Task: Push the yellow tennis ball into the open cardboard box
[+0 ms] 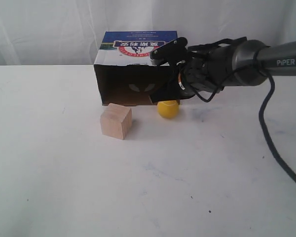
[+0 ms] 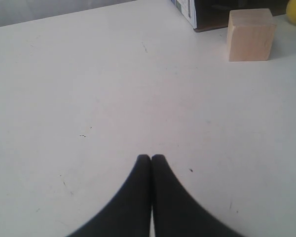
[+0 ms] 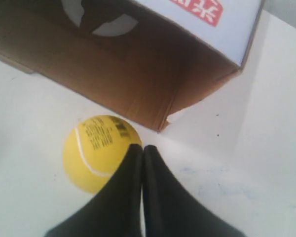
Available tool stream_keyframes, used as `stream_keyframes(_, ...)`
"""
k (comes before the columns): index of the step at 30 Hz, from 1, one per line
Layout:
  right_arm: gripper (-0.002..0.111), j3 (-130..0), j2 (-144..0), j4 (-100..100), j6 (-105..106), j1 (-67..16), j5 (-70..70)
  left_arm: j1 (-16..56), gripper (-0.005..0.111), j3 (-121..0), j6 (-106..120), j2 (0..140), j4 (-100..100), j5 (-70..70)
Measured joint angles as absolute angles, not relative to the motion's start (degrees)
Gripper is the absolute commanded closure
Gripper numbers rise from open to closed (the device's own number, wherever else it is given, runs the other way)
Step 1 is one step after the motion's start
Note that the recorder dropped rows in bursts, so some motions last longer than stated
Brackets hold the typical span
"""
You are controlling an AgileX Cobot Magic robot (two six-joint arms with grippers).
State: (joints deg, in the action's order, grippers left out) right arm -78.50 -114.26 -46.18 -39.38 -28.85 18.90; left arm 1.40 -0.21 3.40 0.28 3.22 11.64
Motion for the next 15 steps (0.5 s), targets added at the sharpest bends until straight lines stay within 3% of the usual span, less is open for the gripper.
stream_keyframes(5, 0.108, -75.4, -112.38, -44.93, -38.61, -32.36, 21.52, 1.4, 0.107, -0.21, 3.4, 0.28, 3.22, 11.64)
stream_keyframes(15, 0.108, -75.22, -119.15, -42.68, -37.7, -33.78, 13.58, 1.4, 0.107, -0.21, 3.4, 0.28, 3.22, 11.64)
